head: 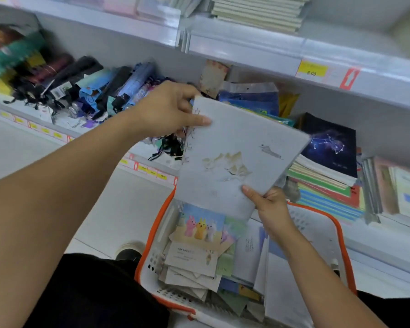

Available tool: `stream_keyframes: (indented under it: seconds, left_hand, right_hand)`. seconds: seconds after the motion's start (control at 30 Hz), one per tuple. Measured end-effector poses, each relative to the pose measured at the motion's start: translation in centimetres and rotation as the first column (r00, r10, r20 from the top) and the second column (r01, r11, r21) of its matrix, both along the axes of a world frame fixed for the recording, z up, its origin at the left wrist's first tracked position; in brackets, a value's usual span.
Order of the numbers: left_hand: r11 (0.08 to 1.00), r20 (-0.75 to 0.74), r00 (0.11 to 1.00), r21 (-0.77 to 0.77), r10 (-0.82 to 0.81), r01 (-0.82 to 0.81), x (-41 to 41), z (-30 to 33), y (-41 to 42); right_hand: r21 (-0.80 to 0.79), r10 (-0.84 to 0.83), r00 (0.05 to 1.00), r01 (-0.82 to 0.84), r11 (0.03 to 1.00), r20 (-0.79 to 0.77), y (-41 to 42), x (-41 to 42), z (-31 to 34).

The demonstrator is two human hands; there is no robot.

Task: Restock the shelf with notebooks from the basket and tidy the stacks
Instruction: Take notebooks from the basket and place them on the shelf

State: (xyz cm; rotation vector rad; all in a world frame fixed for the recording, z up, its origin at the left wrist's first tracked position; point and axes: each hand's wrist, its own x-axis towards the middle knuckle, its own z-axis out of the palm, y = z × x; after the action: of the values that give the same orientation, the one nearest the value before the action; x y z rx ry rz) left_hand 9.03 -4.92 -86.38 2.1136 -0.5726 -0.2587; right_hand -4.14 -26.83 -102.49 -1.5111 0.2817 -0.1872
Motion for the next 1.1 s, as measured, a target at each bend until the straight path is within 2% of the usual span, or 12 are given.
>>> stream_keyframes:
  seconds: [0.07,0.1,0.2,0.27,0.43,0.5,0.63,0.67,0.73,0.8,0.97,1.1]
  left_hand:
    - [0.956,0.071,0.972,-0.21,0.225,-0.206,0.4,1.0,0.3]
    - [0.942,0.051,0.967,-0.245,0.249,-0.229,0.3,1.5,0.5]
    - [0.959,-0.154,0.986,-0.262,0.065,-0.105,-0.5,2.4,0.4]
    - [0.917,-0.179,0.983,-0.386,0.03,-0.098,-1.2,3.2,-0.3]
    - [0.744,-0.116,0.972,-0.627,0.203,-0.23,-1.9,5.1,-2.1]
    - [0.693,-0.142,0.971,-0.681,0.191,-0.236,-2.0,5.7,-2.5]
    - [0.429,-0.324,0.93,-0.825,0.173,-0.367,-1.3,6.6,-3.0]
    - [0.418,-0.336,0.917,-0.817,0.213,-0.396,-0.9,6.5,-2.9]
    - [0.47,-0.323,0.896,-0.767,0.304,-0.436,-0.6,6.0,-2.5]
    - [0.521,-0.306,0.888,-0.725,0.343,-0.451,-0.5,5.6,-2.4]
    - [0.549,-0.306,0.897,-0.712,0.319,-0.438,-0.4,5.4,-2.1]
    - [0.57,-0.311,0.894,-0.691,0.322,-0.445,-0.4,5.0,-2.1]
  right_hand:
    - [0.036,-0.02,0.995,0.016,0.999,0.103,-0.3,1.2,4.8]
    - [0.063,-0.028,0.988,0.018,0.998,0.154,-0.3,1.8,7.5]
    - [0.082,-0.053,0.947,0.028,0.996,0.316,-0.8,3.8,15.3]
    - [0.034,-0.04,0.924,0.03,0.999,0.38,-1.2,4.8,19.3]
    - [0.042,0.17,0.951,-0.187,0.981,0.258,-0.7,4.3,22.5]
    - [0.042,0.105,0.954,-0.121,0.992,0.282,-0.1,4.1,22.8]
    - [0.1,-0.084,0.933,0.051,0.994,0.35,-0.7,6.5,27.7]
    - [0.132,-0.118,0.93,0.076,0.988,0.347,-1.3,7.7,29.6]
    - [0.178,-0.19,0.943,0.145,0.973,0.272,-2.8,10.3,33.1]
    - [0.145,-0.195,0.964,0.171,0.975,0.178,-4.0,12.4,34.6]
    - [0.189,-0.151,0.977,0.122,0.974,0.152,-5.2,13.6,33.3]
    - [0.117,-0.128,0.986,0.116,0.986,0.103,-5.7,13.0,32.7]
